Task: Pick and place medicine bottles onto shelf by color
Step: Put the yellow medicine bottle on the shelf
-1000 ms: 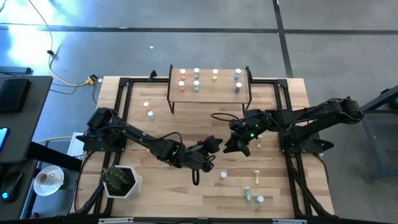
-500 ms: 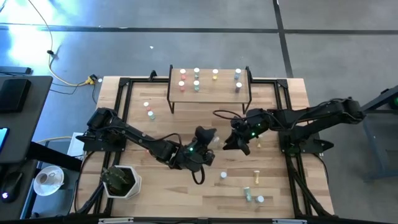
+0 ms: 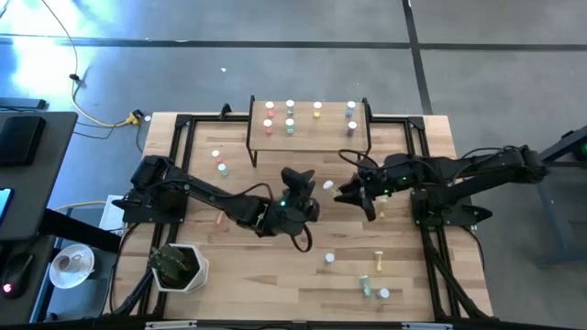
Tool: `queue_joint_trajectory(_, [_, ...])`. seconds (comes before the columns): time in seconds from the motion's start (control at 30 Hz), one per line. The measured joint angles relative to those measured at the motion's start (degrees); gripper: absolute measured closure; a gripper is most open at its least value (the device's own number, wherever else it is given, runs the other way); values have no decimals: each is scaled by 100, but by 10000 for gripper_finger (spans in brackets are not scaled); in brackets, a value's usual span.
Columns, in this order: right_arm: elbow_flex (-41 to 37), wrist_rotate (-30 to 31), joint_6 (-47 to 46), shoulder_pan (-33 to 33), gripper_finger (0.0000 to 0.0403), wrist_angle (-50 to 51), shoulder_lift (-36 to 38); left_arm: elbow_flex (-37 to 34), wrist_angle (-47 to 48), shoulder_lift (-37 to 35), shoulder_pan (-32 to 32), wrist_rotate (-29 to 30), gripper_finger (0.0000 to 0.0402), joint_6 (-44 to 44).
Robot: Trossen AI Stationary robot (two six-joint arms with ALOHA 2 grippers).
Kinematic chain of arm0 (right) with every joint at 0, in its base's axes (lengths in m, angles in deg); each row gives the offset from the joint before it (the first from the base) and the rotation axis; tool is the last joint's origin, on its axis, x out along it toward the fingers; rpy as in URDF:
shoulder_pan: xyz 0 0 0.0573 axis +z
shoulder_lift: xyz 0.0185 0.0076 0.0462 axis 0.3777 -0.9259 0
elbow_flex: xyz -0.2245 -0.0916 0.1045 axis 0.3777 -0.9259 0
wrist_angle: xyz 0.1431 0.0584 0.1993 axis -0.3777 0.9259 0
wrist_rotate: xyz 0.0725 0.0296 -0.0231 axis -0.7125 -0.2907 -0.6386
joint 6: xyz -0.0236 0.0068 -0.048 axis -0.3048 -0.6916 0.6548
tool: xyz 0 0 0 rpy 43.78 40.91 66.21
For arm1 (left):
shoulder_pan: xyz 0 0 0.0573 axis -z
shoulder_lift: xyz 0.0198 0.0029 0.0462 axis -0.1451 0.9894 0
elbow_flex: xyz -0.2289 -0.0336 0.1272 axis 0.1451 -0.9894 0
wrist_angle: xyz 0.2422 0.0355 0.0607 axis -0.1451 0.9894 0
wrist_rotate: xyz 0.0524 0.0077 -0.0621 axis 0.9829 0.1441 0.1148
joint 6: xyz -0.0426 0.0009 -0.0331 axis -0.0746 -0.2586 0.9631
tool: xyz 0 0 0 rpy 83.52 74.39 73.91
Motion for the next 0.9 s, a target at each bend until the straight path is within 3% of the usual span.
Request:
queue_joint_trajectory(0.17, [0, 496, 560, 37, 313, 9, 391, 0, -2, -2, -307, -849, 194, 1240])
queue_joint_trajectory(0.4, [4, 1433, 1638, 37, 313, 94, 952, 0, -36, -2, -735, -3063, 194, 2661])
queue_joint_trajectory(0.67, [16, 2394, 2256, 39, 313, 600, 1342, 0, -855, -6, -1178, -4804, 194, 3035])
queue_joint_trajectory(0.9, [465, 2553, 1726, 185, 313, 1916, 1602, 0, -1200, -9, -1465, -5570, 194, 3035])
